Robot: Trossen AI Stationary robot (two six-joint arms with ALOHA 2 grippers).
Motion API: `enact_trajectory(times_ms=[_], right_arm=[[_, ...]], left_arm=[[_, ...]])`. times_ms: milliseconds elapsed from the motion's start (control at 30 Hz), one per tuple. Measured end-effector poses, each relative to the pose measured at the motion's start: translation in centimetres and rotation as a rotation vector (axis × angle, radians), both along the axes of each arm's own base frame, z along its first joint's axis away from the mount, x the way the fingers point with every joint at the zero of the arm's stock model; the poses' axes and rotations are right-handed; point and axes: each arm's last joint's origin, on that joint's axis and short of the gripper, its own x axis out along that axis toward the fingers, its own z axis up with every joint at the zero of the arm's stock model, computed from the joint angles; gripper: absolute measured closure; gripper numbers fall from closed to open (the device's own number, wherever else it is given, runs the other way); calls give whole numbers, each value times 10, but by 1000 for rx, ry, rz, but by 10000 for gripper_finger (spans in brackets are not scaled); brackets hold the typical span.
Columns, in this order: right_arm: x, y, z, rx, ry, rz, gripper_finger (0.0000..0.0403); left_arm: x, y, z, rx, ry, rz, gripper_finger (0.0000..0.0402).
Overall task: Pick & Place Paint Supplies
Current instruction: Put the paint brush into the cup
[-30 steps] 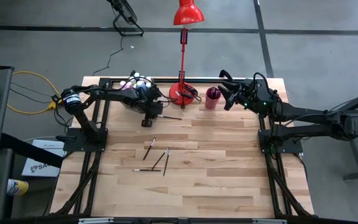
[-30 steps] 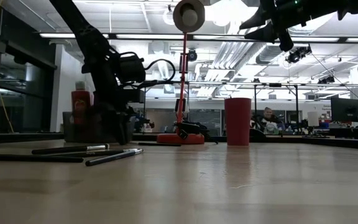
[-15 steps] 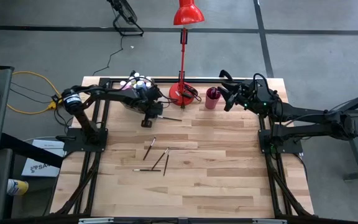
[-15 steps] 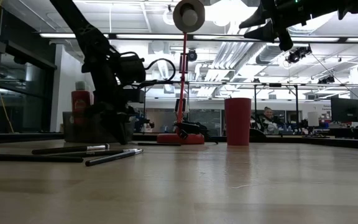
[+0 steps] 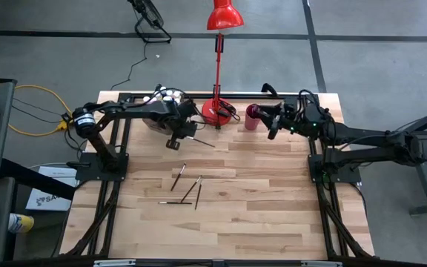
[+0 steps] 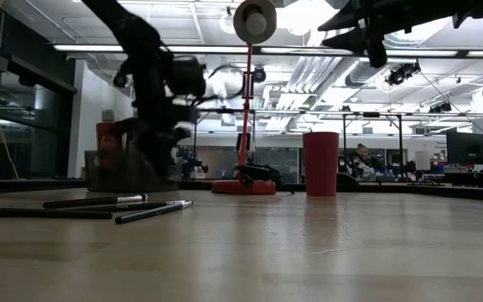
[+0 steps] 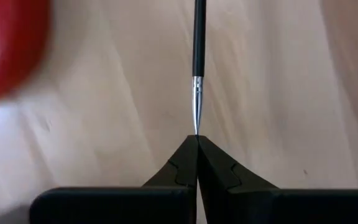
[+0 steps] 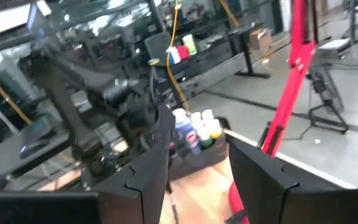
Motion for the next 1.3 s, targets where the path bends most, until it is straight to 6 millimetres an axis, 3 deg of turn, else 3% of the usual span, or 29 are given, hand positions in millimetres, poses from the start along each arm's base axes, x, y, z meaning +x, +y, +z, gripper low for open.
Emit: enact_trajectory(times_ms=[167, 433, 600, 800, 1033, 1300], right_arm=[[6, 8, -1, -32, 29, 50, 238], [41, 14, -4, -56, 150, 102, 238], [58, 3, -3, 47, 251, 72, 238], [53, -21, 10, 222, 280, 191, 235], [51, -47, 17, 363, 201, 365, 187], [71, -47, 20, 399, 84, 615, 149]], left_arm=[[12, -6, 23, 36, -2, -37, 401], [39, -26, 92, 273, -17, -151, 401], [50, -47, 139, 479, -31, -246, 401], [57, -75, 180, 687, -43, -394, 401], [63, -111, 210, 927, -57, -605, 401], [72, -145, 222, 1106, -104, -746, 401]])
